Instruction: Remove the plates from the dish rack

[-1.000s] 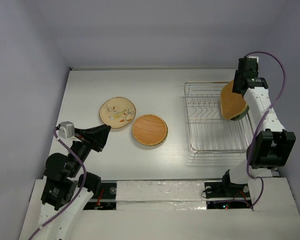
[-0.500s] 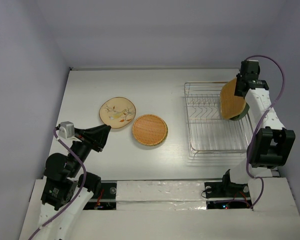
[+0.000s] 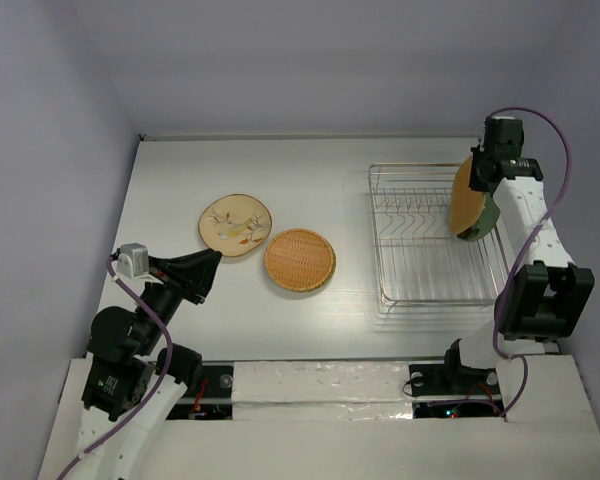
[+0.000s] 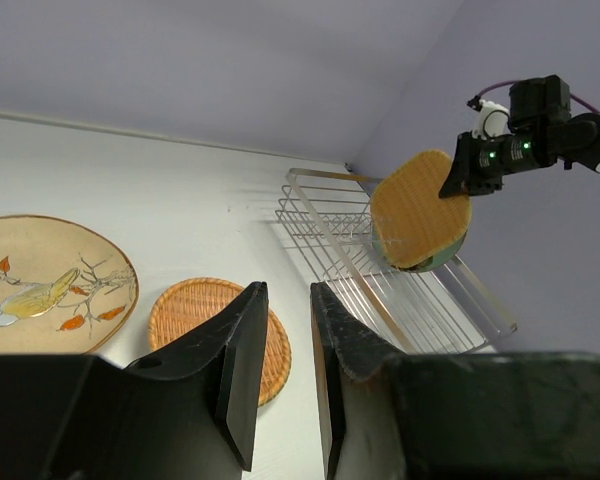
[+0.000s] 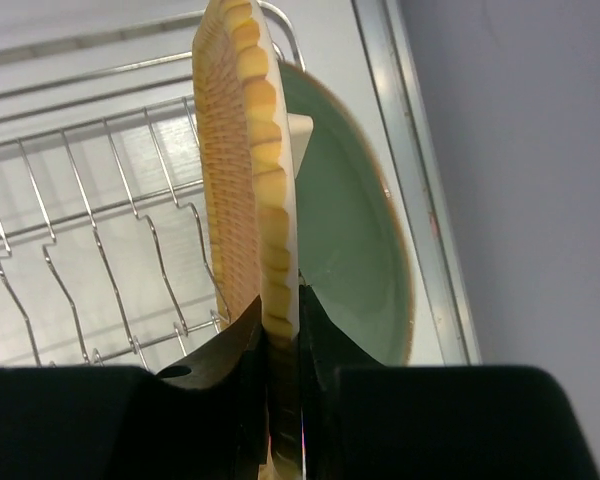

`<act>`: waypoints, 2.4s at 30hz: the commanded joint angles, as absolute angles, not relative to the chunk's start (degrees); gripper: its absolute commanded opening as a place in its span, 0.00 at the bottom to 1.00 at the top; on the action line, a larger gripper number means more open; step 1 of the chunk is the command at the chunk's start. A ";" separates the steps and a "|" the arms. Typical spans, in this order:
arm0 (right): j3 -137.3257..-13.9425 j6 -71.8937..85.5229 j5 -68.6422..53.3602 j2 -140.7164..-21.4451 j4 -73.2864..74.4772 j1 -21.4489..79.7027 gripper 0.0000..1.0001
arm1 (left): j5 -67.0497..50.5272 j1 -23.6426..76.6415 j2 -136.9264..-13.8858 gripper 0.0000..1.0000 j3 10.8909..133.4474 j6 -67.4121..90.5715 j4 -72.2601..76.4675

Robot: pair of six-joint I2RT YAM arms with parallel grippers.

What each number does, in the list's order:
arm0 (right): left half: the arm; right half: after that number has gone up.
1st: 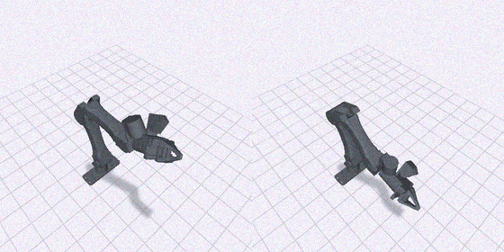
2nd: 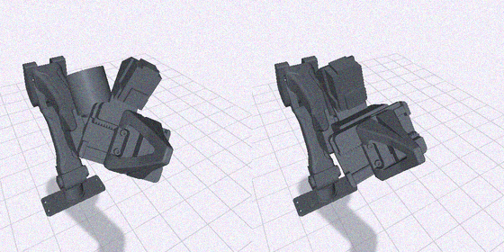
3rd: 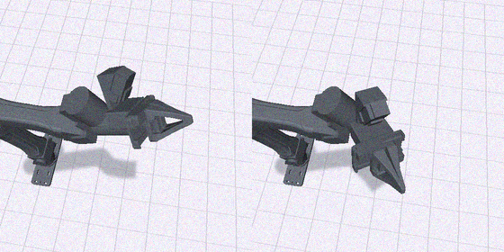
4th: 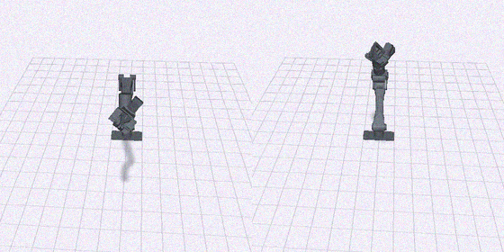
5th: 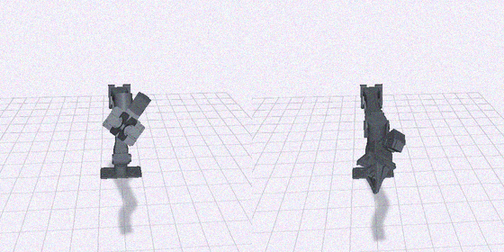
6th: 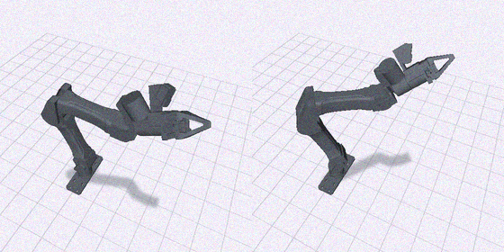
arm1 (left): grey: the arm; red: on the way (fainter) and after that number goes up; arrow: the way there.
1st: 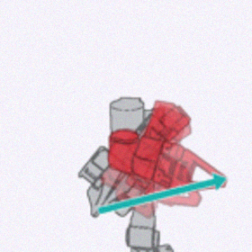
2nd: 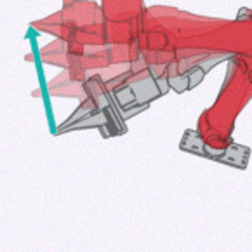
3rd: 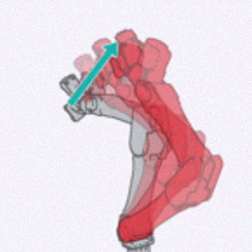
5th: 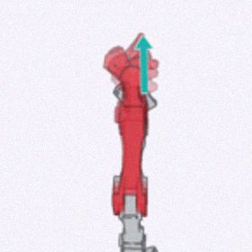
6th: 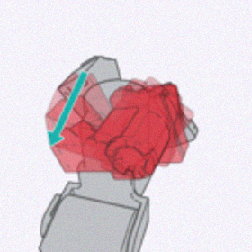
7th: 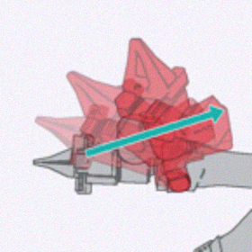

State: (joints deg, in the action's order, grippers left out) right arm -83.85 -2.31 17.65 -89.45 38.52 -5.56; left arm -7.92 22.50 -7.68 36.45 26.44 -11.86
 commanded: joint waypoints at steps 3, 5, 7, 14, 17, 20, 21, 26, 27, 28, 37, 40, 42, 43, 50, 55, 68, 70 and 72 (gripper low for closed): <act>-91.49 -3.60 17.32 -84.11 37.18 -5.71 0.00 | -8.35 22.85 -7.29 0.21 36.74 26.28 -9.32; -92.55 -3.69 17.66 -83.32 37.53 -5.71 0.00 | -8.35 22.85 -7.47 0.21 36.74 26.28 -9.40; -93.07 -3.78 18.71 -82.79 37.70 -5.71 0.00 | -8.35 22.85 -7.47 0.21 36.74 26.19 -9.32; -97.29 -2.20 20.22 -77.79 38.41 -5.71 0.00 | -8.44 22.85 -7.91 0.21 36.65 26.19 -9.23; -100.19 0.96 16.19 -73.93 38.93 -5.10 0.00 | -8.26 22.85 -7.82 0.21 36.65 26.37 -9.32; -98.10 7.54 6.71 -68.66 37.45 -3.09 0.00 | -7.74 22.85 -7.56 0.21 36.65 26.37 -9.40; -96.43 11.04 3.63 -67.16 35.09 -2.29 0.00 | -7.47 22.85 -7.56 0.21 36.65 26.54 -9.40; -78.98 21.52 -9.92 -59.77 23.92 8.41 0.00 | -6.59 22.85 -8.43 0.21 36.65 26.72 -9.67; -76.49 23.45 -11.32 -58.55 21.73 12.44 0.00 | -6.33 22.85 -8.61 0.21 36.65 26.72 -9.75; -73.94 27.21 -15.43 -58.10 17.01 13.96 0.00 | -6.15 22.85 -8.79 0.21 36.82 26.72 -9.93; -54.86 38.75 -23.29 -63.44 -7.70 30.31 0.00 | -4.83 22.85 -9.93 0.22 36.65 26.89 -10.19; -53.01 39.64 -24.17 -66.96 -12.03 32.95 0.00 | -4.57 22.85 -10.72 0.21 36.74 26.98 -10.28; -52.65 39.90 -25.04 -70.83 -13.88 33.57 0.00 | -4.22 22.85 -11.16 0.21 36.74 27.07 -10.28; -52.47 40.51 -25.48 -71.97 -15.89 33.57 0.00 | -4.04 22.85 -11.16 0.21 36.74 27.07 -10.37; -52.47 41.13 -25.14 -80.41 -19.69 34.89 0.00 | -3.43 22.85 -11.87 0.22 36.83 27.25 -10.55; -52.21 39.82 -24.43 -84.54 -19.42 34.89 0.00 | -3.34 22.85 -12.22 0.22 36.83 27.16 -10.63; -48.08 37.88 -18.11 -88.95 -16.70 34.89 0.04 | -3.51 22.85 -12.30 0.22 36.91 27.16 -10.46; -47.73 37.10 -16.71 -89.12 -15.13 34.89 0.07 | -3.52 22.85 -12.30 0.22 36.83 27.25 -10.46; -47.20 36.30 -13.55 -88.77 -14.07 34.89 0.10 | -3.52 22.85 -12.22 0.22 36.83 27.16 -10.46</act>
State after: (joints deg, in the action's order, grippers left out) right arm -47.44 38.52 -18.59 -89.71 -11.31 34.28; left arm -3.79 22.50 -11.51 36.45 26.92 -12.36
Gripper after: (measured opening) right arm 0.175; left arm 0.215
